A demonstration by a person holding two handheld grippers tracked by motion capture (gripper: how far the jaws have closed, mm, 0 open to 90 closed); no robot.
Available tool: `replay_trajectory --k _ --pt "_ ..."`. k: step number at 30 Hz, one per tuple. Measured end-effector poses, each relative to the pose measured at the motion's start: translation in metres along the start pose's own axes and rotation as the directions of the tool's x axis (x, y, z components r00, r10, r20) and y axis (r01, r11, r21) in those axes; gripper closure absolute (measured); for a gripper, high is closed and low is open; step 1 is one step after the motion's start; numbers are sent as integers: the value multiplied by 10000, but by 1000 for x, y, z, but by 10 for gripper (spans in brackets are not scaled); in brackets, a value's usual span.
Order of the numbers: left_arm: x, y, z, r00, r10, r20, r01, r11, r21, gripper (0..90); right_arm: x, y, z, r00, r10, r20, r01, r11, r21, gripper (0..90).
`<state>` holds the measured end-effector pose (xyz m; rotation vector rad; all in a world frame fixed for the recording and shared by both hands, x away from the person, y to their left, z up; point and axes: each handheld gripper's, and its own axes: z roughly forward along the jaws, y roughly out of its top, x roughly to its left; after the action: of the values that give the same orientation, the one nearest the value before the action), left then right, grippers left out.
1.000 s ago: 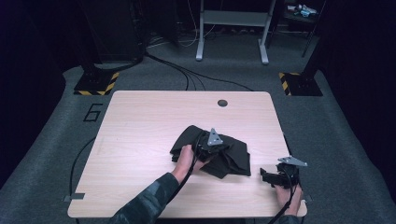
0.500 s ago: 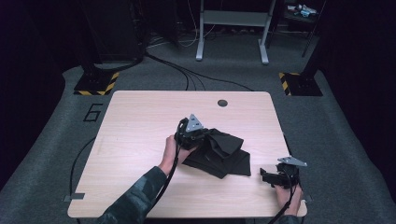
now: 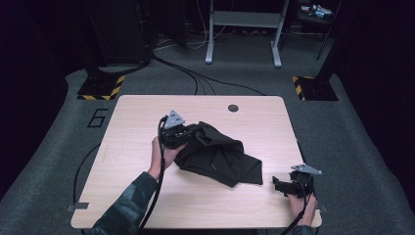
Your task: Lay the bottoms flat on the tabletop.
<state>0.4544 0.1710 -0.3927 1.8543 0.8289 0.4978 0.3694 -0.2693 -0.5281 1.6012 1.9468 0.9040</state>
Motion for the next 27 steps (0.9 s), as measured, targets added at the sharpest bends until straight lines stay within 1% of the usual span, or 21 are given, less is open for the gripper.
replay_trajectory --k 3,6,7,8,9,10,11,13,15,16,17,18,19,20,21,22,23,24,25,26,27 --pt "20 -8 -13 9980 -590 -209 586 9982 -156 824 -1 0 0 10000 51 12 -51 10000 -15 53" --pt "42 -19 -24 9918 -1217 -400 1211 9925 -170 824 0 0 0 10000 -8 42 8 10000 32 52" --pt "50 -23 -28 9878 -1470 -514 1462 9891 -187 823 0 0 0 10000 29 47 -29 10000 31 51" --pt "61 -30 -32 9805 -1845 -683 1831 9827 -265 822 0 0 0 10000 -20 51 20 10000 18 50" --pt "69 -36 -34 9703 -2298 -753 2277 9731 -356 822 1 0 1 10000 -24 47 24 10000 33 51" --pt "78 -42 -37 9572 -2772 -830 2747 9607 -405 821 1 0 1 10000 -31 55 31 10000 29 51" --pt "85 -47 -39 9518 -2922 -937 2899 9563 -380 821 1 0 0 10000 -56 72 55 10000 51 50" --pt "101 -61 -42 9232 -3669 -1147 3660 9301 -294 817 1 0 1 9999 -134 88 133 9999 75 50" --pt "115 -73 -42 9079 -3881 -1581 3933 9194 11 810 2 1 1 9997 -206 149 204 9997 138 45" --pt "122 -82 -41 8934 -4113 -1805 4203 9073 126 805 3 1 1 9996 -214 162 211 9996 170 44" --pt "126 -87 -41 8865 -4191 -1960 4305 9024 177 799 3 1 1 9996 -235 161 232 9996 182 45" --pt "131 -95 -40 8664 -4462 -2242 4631 8859 264 787 3 1 1 9996 -226 150 224 9996 161 45" --pt "135 -101 -39 8600 -4411 -2567 4645 8848 358 777 3 1 1 9997 -199 103 197 9997 168 45" --pt "137 -105 -40 8595 -4318 -2736 4602 8866 465 770 2 1 1 9998 -196 69 195 9997 175 45" --pt "142 -111 -41 8590 -4154 -2992 4565 8861 803 731 2 1 1 9999 -149 52 148 9997 168 41" --pt "145 -114 -43 8532 -4199 -3094 4643 8817 838 636 1 3 1 10000 -89 -40 90 9997 246 31" --pt "149 -119 -46 8532 -4104 -3219 4571 8856 824 636 1 3 1 10000 -89 -40 90 9997 246 31" --pt "152 -126 -51 8419 -4044 -3573 4641 8805 969 601 1 4 1 10000 -6 34 5 9994 333 23" --pt "154 -130 -54 8400 -3997 -3670 4669 8770 1135 530 2 5 2 10000 -59 -18 60 9990 441 18" --pt "154 -132 -56 8361 -3990 -3765 4685 8764 1117 493 4 6 1 10000 7 20 -8 9988 493 20" --pt "155 -135 -60 8348 -3900 -3886 4644 8780 1164 446 7 9 -1 10000 14 -68 -11 9990 439 22"
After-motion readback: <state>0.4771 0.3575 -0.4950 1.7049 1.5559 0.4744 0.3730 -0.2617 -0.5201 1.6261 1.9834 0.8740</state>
